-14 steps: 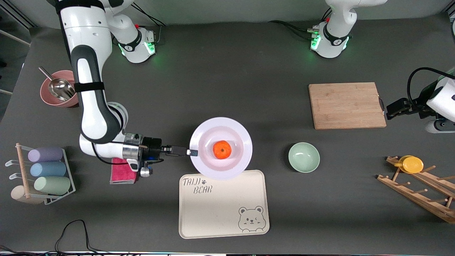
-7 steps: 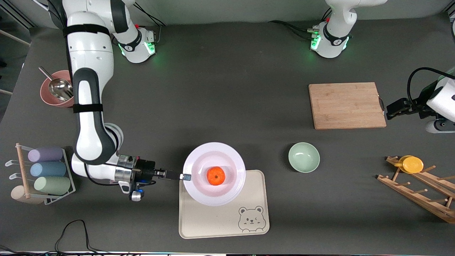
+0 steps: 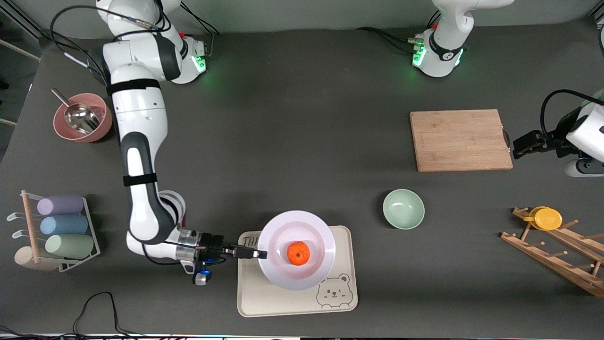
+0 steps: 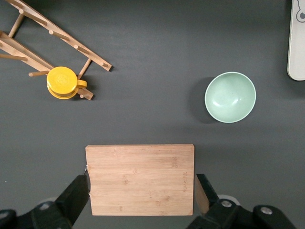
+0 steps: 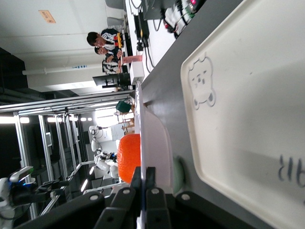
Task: Place orange and plate with both arms
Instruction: 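Lower the plate onto the tray and open the right gripper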
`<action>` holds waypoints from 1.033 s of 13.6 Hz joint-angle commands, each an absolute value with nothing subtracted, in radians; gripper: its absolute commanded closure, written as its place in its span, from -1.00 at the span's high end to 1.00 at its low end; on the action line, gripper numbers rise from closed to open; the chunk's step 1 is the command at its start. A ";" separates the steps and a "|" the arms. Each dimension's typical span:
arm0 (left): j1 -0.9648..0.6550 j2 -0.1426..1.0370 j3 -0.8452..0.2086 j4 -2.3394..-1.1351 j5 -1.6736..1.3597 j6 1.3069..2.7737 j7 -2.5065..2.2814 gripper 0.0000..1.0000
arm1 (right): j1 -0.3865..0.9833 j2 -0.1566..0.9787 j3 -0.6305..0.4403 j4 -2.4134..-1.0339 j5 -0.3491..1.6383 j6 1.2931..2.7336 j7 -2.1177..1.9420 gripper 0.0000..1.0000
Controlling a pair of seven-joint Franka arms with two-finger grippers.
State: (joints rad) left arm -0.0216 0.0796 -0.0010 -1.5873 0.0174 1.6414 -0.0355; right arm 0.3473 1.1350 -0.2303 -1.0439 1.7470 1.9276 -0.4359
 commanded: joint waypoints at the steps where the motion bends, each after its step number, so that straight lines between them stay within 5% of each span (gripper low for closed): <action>1: -0.029 0.072 0.005 -1.586 0.015 1.641 -0.037 1.00 | 0.331 1.213 -0.206 -0.925 1.767 1.968 -0.469 -1.00; 14: -0.031 0.074 0.005 -1.586 0.015 1.640 -0.037 1.00 | 0.279 1.342 -0.132 -0.845 1.767 2.043 -0.638 -1.00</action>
